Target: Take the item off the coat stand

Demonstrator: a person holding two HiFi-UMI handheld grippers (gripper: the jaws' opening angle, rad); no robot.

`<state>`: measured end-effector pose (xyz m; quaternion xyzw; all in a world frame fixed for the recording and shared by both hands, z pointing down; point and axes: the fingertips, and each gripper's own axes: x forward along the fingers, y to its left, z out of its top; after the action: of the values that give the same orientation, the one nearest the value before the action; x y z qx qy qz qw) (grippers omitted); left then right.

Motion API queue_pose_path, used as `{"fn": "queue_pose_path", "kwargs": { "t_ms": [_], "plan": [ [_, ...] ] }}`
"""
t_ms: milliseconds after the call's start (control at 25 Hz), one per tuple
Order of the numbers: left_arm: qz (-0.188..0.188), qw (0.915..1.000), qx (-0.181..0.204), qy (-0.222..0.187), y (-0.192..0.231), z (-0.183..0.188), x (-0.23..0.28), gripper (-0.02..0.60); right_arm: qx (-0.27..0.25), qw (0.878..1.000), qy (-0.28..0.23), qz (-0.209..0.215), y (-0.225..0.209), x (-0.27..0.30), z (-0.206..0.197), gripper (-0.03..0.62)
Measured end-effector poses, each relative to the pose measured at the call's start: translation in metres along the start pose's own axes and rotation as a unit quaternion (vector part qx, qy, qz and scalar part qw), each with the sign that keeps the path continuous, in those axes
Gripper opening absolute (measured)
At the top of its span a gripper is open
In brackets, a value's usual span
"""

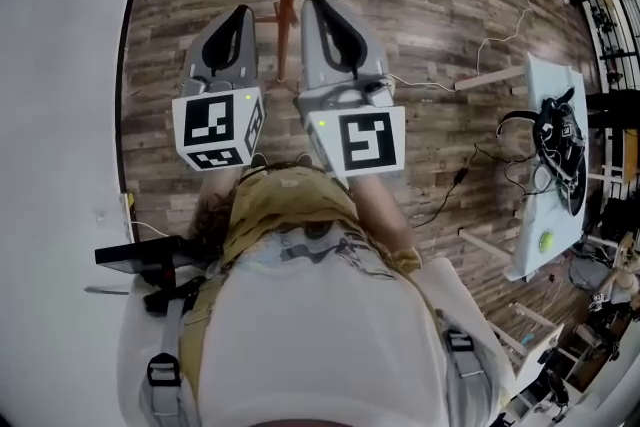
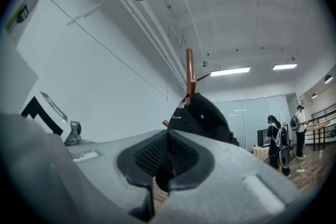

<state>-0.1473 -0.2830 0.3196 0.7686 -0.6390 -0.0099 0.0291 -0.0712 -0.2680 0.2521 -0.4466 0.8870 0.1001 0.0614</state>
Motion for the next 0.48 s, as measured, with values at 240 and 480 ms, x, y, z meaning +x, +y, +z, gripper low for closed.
{"fn": "queue_pose_path", "kwargs": {
  "t_ms": [240,480],
  "plan": [
    [0.001,1.0000,0.005,-0.007,-0.001,0.012,0.009,0.002,-0.015,0.998,-0.037,-0.041,-0.032,-0.001,0.022,-0.002],
    [0.010,0.9997,0.007,-0.020,0.002,0.028,0.009,0.002,-0.029,0.995,-0.061,-0.076,-0.058,0.001,0.045,0.008]
  ]
}}
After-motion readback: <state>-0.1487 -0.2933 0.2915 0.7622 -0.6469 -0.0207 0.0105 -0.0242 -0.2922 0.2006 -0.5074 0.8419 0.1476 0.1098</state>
